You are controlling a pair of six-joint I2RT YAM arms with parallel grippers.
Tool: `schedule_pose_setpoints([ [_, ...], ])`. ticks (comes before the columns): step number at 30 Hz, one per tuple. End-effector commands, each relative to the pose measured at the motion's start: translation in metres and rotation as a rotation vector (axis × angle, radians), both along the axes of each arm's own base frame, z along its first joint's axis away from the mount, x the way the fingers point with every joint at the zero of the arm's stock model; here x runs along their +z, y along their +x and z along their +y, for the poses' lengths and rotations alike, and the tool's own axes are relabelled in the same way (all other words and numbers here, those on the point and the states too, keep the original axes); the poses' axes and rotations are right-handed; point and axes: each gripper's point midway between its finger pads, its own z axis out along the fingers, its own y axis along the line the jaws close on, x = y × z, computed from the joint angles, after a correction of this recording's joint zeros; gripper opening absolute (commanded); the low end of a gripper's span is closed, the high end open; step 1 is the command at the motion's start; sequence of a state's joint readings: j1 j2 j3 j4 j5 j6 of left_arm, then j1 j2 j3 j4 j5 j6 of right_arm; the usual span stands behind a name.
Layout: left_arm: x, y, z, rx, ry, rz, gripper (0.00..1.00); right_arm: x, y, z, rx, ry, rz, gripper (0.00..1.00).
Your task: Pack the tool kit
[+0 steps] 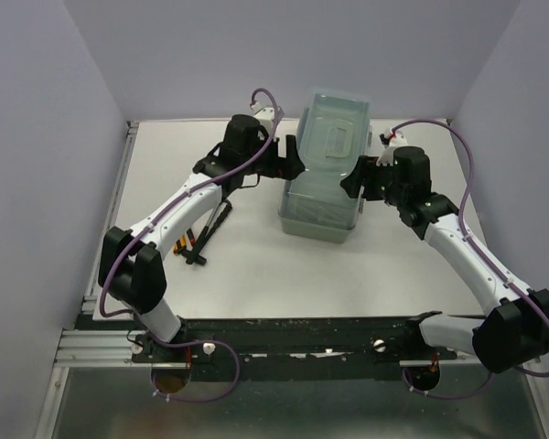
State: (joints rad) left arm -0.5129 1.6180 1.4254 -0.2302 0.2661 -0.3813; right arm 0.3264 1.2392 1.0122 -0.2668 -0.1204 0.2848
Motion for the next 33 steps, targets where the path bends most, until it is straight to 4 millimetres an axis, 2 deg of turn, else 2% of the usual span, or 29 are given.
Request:
schedule_pose_setpoints([
  [1,-0.002,-0.002,-0.016,-0.026,0.043,-0.005,0.99,-0.102,-0.075,-0.013,0.078,-0.151,0.404,0.7],
  [4,-0.019,-0.007,-0.02,-0.035,0.078,0.025,0.99,-0.1,-0.076,-0.013,0.077,-0.148,0.399,0.7],
  [8,-0.044,-0.011,-0.016,-0.005,0.147,0.052,0.93,-0.096,-0.076,-0.014,0.066,-0.144,0.39,0.7],
  [10,-0.049,-0.013,-0.015,0.003,0.175,0.05,0.81,-0.093,-0.076,-0.014,0.069,-0.14,0.382,0.7],
  [13,-0.053,-0.023,-0.024,-0.025,0.17,0.055,0.65,-0.092,-0.077,-0.015,0.065,-0.14,0.382,0.7],
  [19,-0.06,-0.062,-0.047,-0.08,0.122,0.087,0.51,-0.085,-0.079,-0.015,0.057,-0.126,0.354,0.71],
  [26,-0.067,-0.132,-0.082,-0.117,0.031,0.112,0.51,-0.078,-0.086,-0.028,0.01,-0.144,0.315,0.76],
  [29,-0.067,-0.154,-0.088,-0.116,0.011,0.121,0.52,-0.076,-0.091,-0.038,-0.021,-0.173,0.311,0.84],
  [33,-0.062,-0.171,-0.088,-0.104,0.001,0.111,0.55,-0.064,-0.097,-0.048,-0.055,-0.192,0.284,0.94],
])
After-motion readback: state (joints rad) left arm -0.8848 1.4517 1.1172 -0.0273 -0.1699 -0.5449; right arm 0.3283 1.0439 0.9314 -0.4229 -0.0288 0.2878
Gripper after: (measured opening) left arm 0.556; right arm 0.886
